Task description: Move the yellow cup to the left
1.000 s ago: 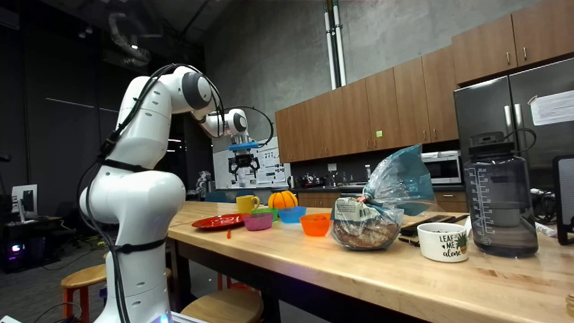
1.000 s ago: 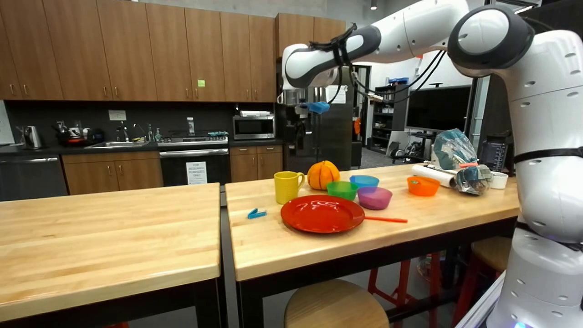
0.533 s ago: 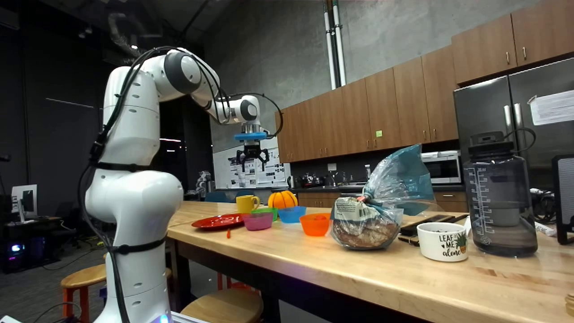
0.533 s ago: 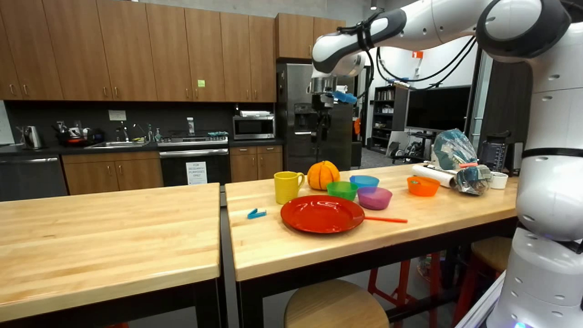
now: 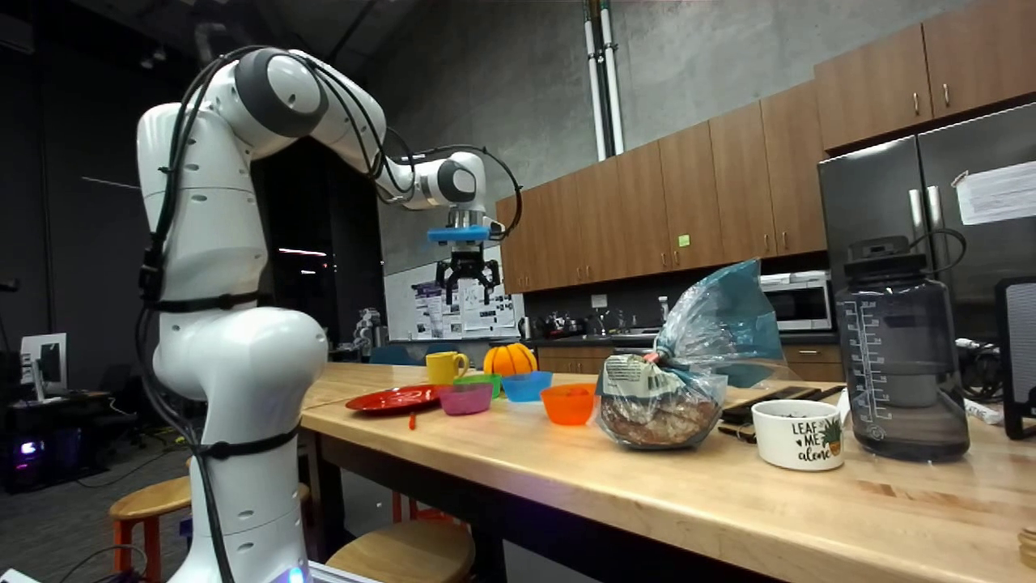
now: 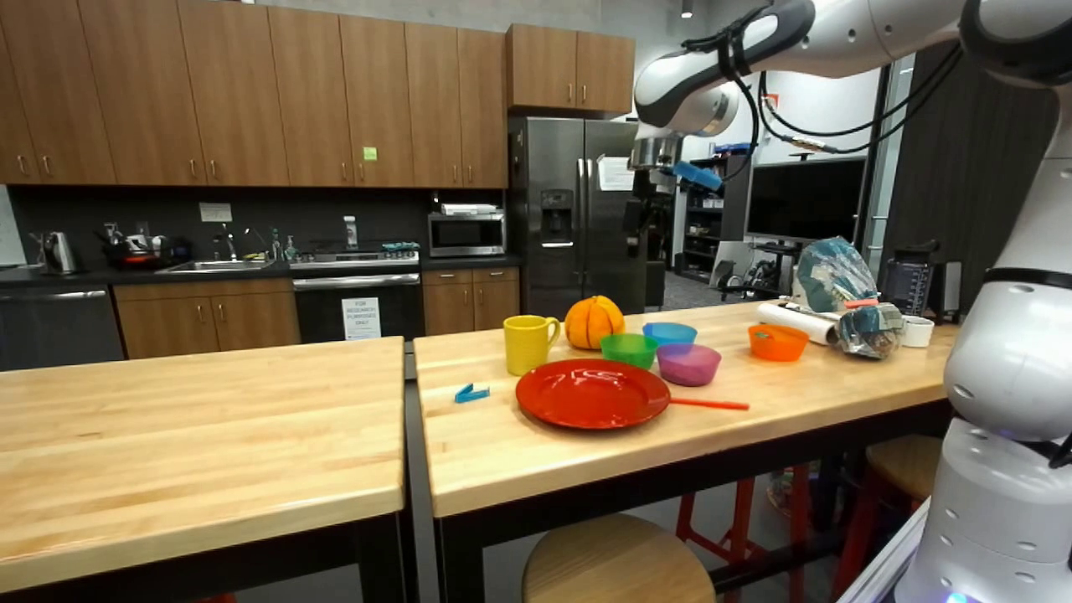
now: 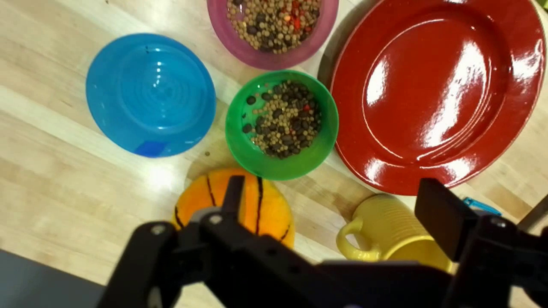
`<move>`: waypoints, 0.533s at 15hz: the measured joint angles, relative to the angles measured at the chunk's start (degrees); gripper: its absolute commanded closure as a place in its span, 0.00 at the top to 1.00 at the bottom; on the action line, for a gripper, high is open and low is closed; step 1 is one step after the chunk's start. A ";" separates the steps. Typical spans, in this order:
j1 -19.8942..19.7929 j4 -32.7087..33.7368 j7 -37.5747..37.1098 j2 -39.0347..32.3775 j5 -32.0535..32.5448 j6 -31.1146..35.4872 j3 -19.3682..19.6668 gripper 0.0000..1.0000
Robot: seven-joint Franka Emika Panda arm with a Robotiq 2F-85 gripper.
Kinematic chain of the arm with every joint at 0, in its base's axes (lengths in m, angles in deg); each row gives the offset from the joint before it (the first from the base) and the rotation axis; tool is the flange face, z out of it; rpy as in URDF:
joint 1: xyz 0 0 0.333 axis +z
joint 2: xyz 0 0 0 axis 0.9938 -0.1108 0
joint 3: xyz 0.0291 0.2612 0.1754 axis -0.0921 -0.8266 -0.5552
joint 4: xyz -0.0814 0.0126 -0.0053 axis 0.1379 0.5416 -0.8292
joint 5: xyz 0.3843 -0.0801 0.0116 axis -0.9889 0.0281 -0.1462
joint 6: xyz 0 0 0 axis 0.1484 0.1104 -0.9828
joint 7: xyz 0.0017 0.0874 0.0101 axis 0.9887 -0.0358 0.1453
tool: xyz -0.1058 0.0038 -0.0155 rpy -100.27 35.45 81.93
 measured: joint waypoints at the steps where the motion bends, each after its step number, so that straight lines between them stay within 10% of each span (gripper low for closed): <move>1: -0.08 -1.45 0.02 1.18 0.00 -0.05 0.76 1.00; 8: -0.50 -9.14 1.13 7.44 0.00 -1.09 5.61 1.00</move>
